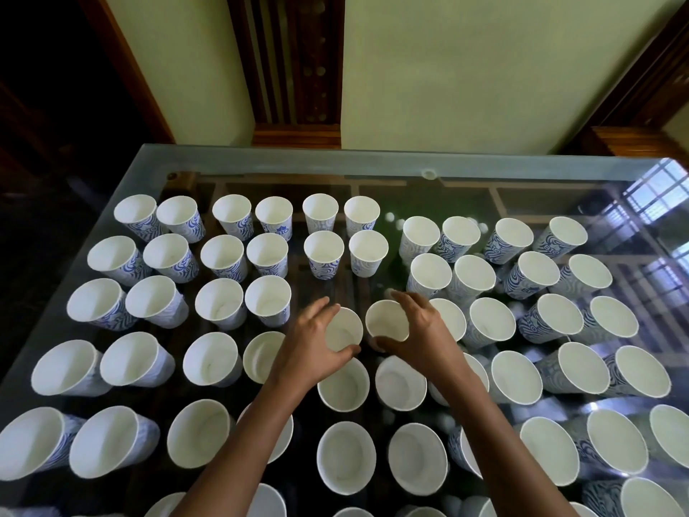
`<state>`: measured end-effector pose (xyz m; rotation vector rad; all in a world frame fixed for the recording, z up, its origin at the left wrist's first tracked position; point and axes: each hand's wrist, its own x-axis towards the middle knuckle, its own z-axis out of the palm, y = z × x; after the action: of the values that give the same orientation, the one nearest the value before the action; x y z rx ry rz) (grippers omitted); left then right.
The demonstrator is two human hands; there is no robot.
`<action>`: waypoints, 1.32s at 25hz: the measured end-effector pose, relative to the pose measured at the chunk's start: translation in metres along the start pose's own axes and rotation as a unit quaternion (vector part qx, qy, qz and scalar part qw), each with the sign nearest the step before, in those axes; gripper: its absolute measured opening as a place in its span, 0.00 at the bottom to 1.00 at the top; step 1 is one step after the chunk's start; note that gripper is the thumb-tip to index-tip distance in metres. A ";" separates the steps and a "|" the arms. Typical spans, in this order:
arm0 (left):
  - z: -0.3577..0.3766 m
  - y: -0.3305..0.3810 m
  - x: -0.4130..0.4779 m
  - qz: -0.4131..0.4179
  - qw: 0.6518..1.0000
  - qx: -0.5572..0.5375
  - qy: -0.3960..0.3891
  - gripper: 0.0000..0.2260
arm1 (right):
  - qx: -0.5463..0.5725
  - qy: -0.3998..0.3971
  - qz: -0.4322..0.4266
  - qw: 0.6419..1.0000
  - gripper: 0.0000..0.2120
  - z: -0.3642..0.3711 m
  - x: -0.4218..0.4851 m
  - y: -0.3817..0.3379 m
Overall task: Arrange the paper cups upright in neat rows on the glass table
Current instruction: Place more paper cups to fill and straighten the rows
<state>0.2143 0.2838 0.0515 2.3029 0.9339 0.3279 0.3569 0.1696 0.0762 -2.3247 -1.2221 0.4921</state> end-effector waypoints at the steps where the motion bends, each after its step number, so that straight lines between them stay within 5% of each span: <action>1: -0.003 0.001 -0.006 0.002 1.000 -0.001 0.011 0.29 | 0.009 0.009 -0.004 1.000 0.38 -0.003 -0.006 0.002; 6: -0.001 0.006 -0.053 0.011 0.998 -0.019 0.063 0.22 | 0.006 -0.027 -0.002 1.000 0.34 -0.007 -0.051 0.014; 11: 0.014 0.010 -0.076 -0.010 0.999 -0.017 0.043 0.27 | -0.025 -0.064 -0.014 0.998 0.36 0.007 -0.071 0.014; 33: 0.015 0.000 -0.077 -0.033 0.998 -0.050 0.022 0.28 | -0.019 -0.033 -0.003 0.999 0.39 0.015 -0.073 0.010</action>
<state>0.1658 0.2231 0.0405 2.1765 0.9894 0.3909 0.3161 0.1069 0.0657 -2.3524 -1.2792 0.5508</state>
